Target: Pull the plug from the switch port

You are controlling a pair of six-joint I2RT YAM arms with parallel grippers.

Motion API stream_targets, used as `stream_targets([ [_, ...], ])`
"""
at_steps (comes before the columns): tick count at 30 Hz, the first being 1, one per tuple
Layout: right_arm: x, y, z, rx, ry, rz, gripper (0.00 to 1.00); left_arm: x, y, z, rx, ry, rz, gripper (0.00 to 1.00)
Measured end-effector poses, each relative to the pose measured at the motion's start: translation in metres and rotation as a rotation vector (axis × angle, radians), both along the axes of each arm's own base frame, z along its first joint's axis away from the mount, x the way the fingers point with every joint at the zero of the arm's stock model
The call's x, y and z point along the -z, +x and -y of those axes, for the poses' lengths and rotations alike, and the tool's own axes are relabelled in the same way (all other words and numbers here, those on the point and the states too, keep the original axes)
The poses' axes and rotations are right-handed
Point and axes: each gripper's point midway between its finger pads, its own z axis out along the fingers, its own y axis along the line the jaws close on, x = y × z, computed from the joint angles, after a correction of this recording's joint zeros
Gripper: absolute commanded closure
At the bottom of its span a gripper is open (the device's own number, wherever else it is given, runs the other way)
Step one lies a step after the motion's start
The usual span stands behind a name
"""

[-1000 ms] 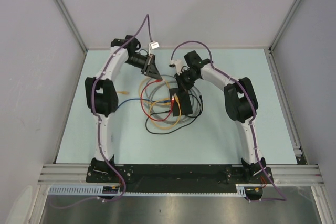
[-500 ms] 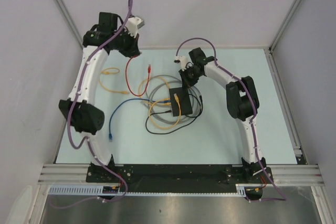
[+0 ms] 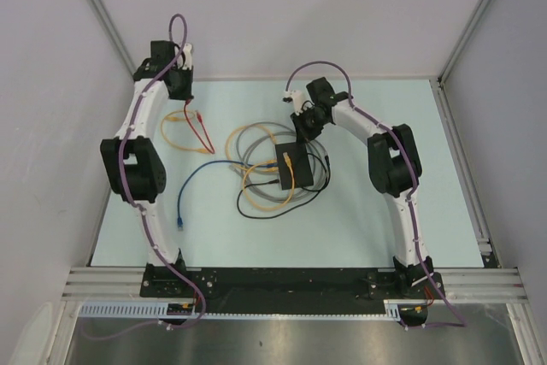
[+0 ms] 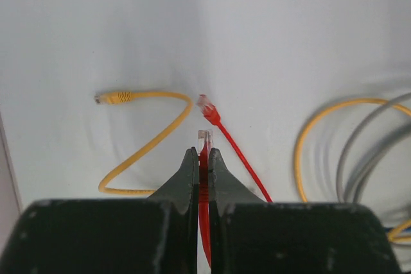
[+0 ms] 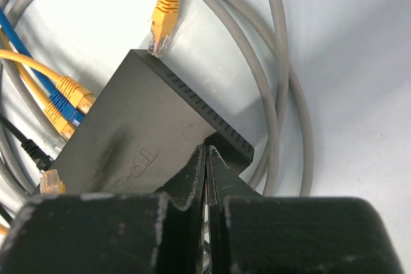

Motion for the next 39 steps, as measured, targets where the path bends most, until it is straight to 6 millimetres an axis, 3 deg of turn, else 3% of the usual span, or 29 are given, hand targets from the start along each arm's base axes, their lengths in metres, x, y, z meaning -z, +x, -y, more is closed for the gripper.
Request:
stream_targets([
  [4, 0.000, 0.001, -0.001, -0.003, -0.011, 0.015, 0.97, 0.037, 0.014, -0.014, -0.046, 0.031, -0.061, 1.00],
  [6, 0.000, 0.002, -0.001, -0.002, -0.015, 0.019, 0.97, 0.047, 0.019, -0.020, -0.067, 0.053, -0.074, 0.91],
  [7, 0.000, 0.002, -0.001, -0.001, -0.016, 0.020, 0.97, 0.048, 0.023, -0.024, -0.081, 0.069, -0.071, 0.74],
  [10, 0.000, 0.002, 0.000, -0.001, -0.021, 0.028, 0.97, 0.042, 0.027, -0.033, -0.117, 0.105, -0.055, 0.47],
  [16, 0.000, 0.003, 0.001, -0.006, -0.032, 0.043, 0.97, 0.027, 0.029, -0.039, -0.189, 0.155, -0.014, 0.37],
  [18, -0.001, 0.003, 0.001, -0.007, -0.032, 0.045, 0.97, 0.015, 0.028, -0.019, -0.149, 0.128, 0.012, 0.34],
  [19, -0.001, 0.002, 0.001, -0.008, -0.034, 0.045, 0.96, 0.017, 0.027, -0.002, -0.100, 0.090, 0.019, 0.34],
  [20, -0.001, 0.002, 0.002, -0.007, -0.036, 0.046, 0.96, 0.003, 0.022, 0.017, -0.053, 0.064, 0.047, 0.34],
  [23, -0.002, 0.002, 0.005, 0.001, -0.049, 0.050, 0.96, -0.019, -0.002, 0.091, 0.138, -0.058, 0.096, 0.53],
  [24, -0.002, 0.002, 0.006, 0.004, -0.055, 0.049, 0.96, -0.025, -0.010, 0.116, 0.204, -0.101, 0.108, 0.66],
  [26, -0.002, 0.000, 0.010, 0.010, -0.067, 0.050, 0.97, -0.030, -0.025, 0.164, 0.327, -0.191, 0.108, 0.82],
  [27, -0.003, -0.001, 0.012, 0.014, -0.076, 0.047, 0.97, -0.028, -0.031, 0.178, 0.361, -0.226, 0.095, 0.99],
  [30, -0.003, -0.009, 0.021, 0.025, -0.100, 0.033, 0.99, 0.007, -0.046, 0.198, 0.423, -0.316, -0.006, 1.00],
  [37, 0.011, -0.033, 0.042, 0.039, -0.162, -0.045, 1.00, 0.141, -0.077, 0.209, 0.452, -0.418, -0.374, 1.00],
  [39, 0.018, -0.039, 0.048, 0.041, -0.184, -0.068, 1.00, 0.160, -0.088, 0.215, 0.467, -0.427, -0.435, 1.00],
])
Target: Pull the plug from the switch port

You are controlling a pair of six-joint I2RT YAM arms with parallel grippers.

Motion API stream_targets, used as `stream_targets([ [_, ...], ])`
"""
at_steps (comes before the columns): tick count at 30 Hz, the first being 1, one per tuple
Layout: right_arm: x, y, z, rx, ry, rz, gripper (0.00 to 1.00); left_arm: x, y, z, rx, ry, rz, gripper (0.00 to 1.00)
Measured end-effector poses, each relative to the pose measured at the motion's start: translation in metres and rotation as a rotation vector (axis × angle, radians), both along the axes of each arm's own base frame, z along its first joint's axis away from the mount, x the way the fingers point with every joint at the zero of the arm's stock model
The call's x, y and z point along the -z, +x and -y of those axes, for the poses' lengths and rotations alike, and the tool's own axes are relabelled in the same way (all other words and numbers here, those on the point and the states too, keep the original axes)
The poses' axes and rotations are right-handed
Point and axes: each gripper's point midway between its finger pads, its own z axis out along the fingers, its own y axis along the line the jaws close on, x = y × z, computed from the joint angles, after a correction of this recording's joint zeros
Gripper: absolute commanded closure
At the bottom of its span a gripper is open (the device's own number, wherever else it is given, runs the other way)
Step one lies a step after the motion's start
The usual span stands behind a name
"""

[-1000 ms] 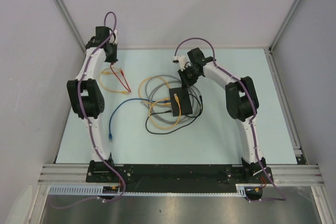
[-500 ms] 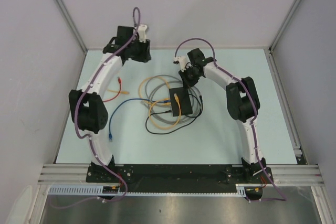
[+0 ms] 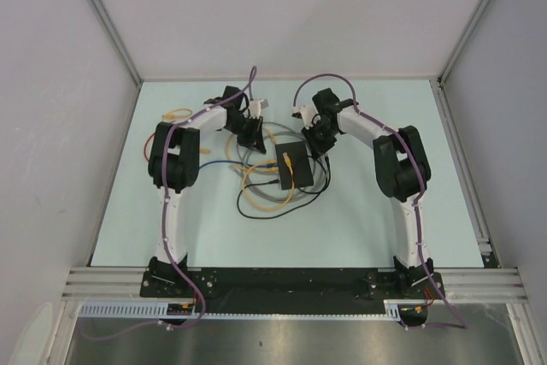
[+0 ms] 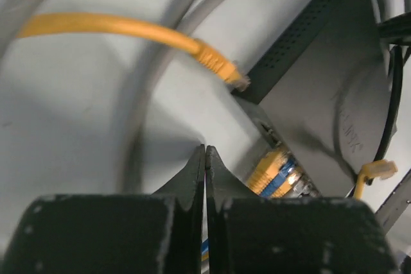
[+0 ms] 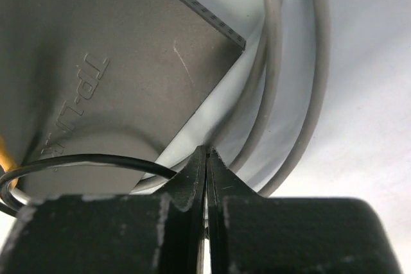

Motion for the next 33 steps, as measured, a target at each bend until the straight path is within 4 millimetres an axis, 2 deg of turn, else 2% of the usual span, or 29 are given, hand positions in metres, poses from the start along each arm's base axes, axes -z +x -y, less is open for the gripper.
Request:
stream_targets([
  [3, 0.000, -0.002, 0.002, -0.004, -0.006, -0.003, 1.00, 0.003, -0.009, 0.017, 0.052, -0.027, -0.032, 1.00],
  [8, -0.001, -0.007, 0.004, -0.017, -0.024, 0.005, 0.99, -0.003, 0.004, 0.053, 0.137, -0.062, 0.014, 1.00],
  [13, -0.002, -0.012, 0.012, -0.020, -0.045, 0.004, 1.00, 0.003, 0.008, 0.068, 0.160, -0.111, -0.011, 0.98],
  [16, -0.004, -0.015, 0.015, -0.019, -0.049, 0.000, 1.00, 0.001, 0.016, 0.073, 0.159, -0.132, -0.001, 0.86],
  [17, -0.004, -0.016, 0.016, -0.019, -0.049, 0.000, 1.00, 0.000, 0.019, 0.073, 0.160, -0.134, 0.007, 0.76],
  [20, -0.005, -0.017, 0.016, -0.022, -0.054, -0.001, 1.00, -0.008, 0.023, 0.073, 0.158, -0.138, 0.028, 0.61],
  [22, -0.008, -0.016, 0.016, -0.023, -0.054, 0.000, 1.00, -0.017, 0.026, 0.071, 0.155, -0.143, 0.046, 0.55],
  [25, -0.018, -0.010, 0.011, -0.027, -0.046, 0.023, 1.00, -0.043, 0.030, 0.068, 0.150, -0.158, 0.095, 0.50],
  [30, -0.040, 0.003, -0.010, -0.054, -0.012, 0.094, 1.00, -0.095, 0.032, 0.066, 0.155, -0.197, 0.185, 0.47],
  [33, -0.043, 0.001, -0.020, -0.069, 0.006, 0.102, 1.00, -0.113, 0.026, 0.062, 0.158, -0.213, 0.203, 0.47],
])
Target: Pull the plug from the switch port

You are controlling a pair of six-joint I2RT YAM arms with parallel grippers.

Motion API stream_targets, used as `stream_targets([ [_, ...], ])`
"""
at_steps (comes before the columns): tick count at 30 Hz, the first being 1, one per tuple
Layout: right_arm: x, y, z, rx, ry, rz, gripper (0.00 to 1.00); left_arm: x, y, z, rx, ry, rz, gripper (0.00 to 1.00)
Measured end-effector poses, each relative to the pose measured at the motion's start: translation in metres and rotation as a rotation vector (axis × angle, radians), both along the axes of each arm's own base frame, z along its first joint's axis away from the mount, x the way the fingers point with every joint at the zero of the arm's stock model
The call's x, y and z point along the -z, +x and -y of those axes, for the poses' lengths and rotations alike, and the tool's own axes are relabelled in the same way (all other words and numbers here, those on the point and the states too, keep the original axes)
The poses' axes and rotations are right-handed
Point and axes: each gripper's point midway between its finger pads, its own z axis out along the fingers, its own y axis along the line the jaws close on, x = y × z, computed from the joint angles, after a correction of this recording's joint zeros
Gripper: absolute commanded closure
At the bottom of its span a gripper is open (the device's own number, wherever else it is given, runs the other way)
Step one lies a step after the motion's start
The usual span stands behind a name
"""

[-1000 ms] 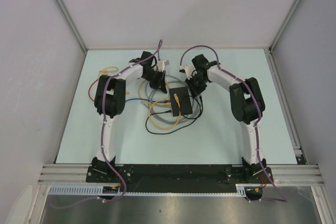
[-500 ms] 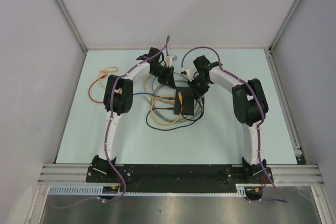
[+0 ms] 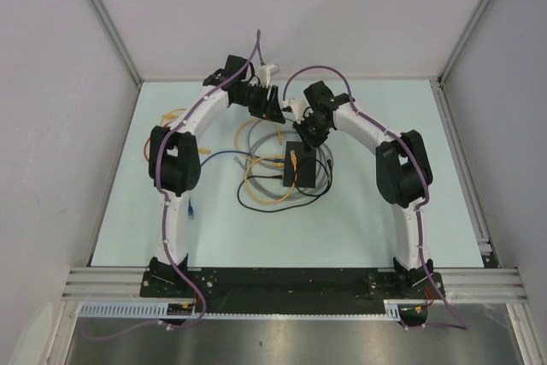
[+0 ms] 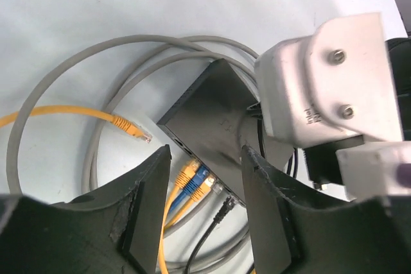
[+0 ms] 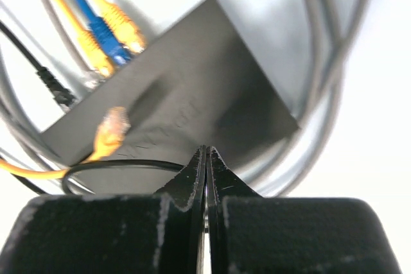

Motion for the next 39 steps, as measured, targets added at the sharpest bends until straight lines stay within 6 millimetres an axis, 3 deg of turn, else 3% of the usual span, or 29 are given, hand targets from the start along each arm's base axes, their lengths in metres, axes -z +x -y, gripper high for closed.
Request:
stream_targets([
  [3, 0.000, -0.004, -0.005, -0.012, 0.011, -0.008, 1.00, -0.002, -0.002, -0.005, -0.005, -0.003, -0.005, 0.46],
  [12, 0.021, 0.000, -0.008, 0.004, 0.040, -0.065, 1.00, 0.025, -0.010, -0.025, -0.040, 0.020, -0.092, 0.41],
  [23, 0.024, 0.006, -0.011, 0.017, 0.112, -0.104, 1.00, 0.031, -0.019, -0.024, 0.012, -0.019, -0.120, 0.46],
  [33, 0.024, 0.006, -0.011, 0.019, 0.122, -0.109, 1.00, 0.090, -0.032, -0.015, 0.074, -0.036, -0.258, 0.58],
  [39, 0.025, 0.006, -0.011, 0.019, 0.123, -0.108, 1.00, 0.102, -0.037, -0.004, 0.101, -0.033, -0.286, 0.63],
])
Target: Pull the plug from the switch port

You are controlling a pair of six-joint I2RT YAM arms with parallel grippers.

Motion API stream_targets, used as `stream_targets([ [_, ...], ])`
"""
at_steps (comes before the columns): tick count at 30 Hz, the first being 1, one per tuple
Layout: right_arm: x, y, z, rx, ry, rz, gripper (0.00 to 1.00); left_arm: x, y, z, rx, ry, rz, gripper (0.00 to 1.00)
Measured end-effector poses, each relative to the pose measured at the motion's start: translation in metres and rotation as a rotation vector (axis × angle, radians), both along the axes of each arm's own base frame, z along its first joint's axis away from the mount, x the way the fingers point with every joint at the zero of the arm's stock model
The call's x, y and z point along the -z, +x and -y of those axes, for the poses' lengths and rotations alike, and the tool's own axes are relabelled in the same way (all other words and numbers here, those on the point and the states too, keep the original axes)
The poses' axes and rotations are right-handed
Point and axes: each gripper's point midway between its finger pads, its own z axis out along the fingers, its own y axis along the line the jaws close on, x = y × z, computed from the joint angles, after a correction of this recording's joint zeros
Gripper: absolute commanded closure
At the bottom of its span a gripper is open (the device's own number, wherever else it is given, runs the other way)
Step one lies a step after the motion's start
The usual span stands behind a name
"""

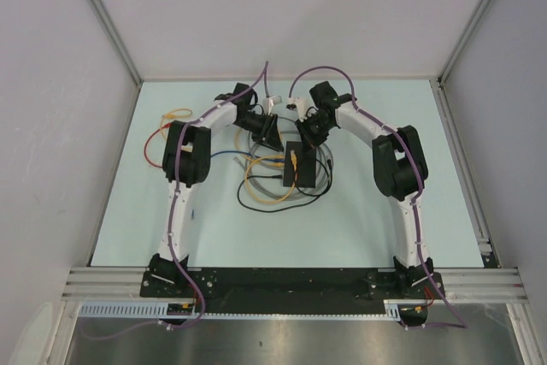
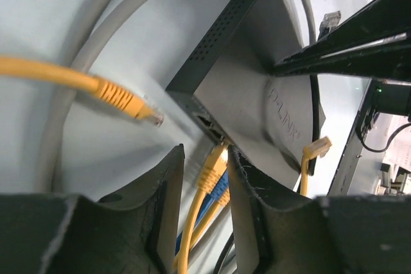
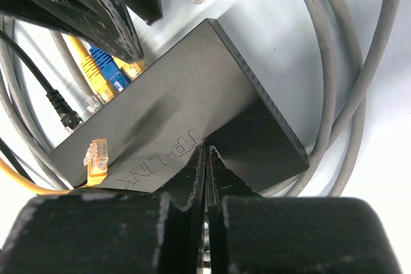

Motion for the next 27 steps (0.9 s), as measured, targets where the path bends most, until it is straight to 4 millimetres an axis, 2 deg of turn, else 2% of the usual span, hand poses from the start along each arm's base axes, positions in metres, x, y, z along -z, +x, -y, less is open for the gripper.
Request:
stream_targets([
  [9, 0.000, 0.000, 0.000, 0.000, 0.001, 0.002, 1.00, -0.003, -0.003, 0.009, 0.031, -0.044, -0.005, 0.67],
  [27, 0.000, 0.000, -0.002, -0.004, 0.002, 0.013, 1.00, 0.008, -0.016, 0.008, 0.069, -0.066, -0.062, 0.67],
])
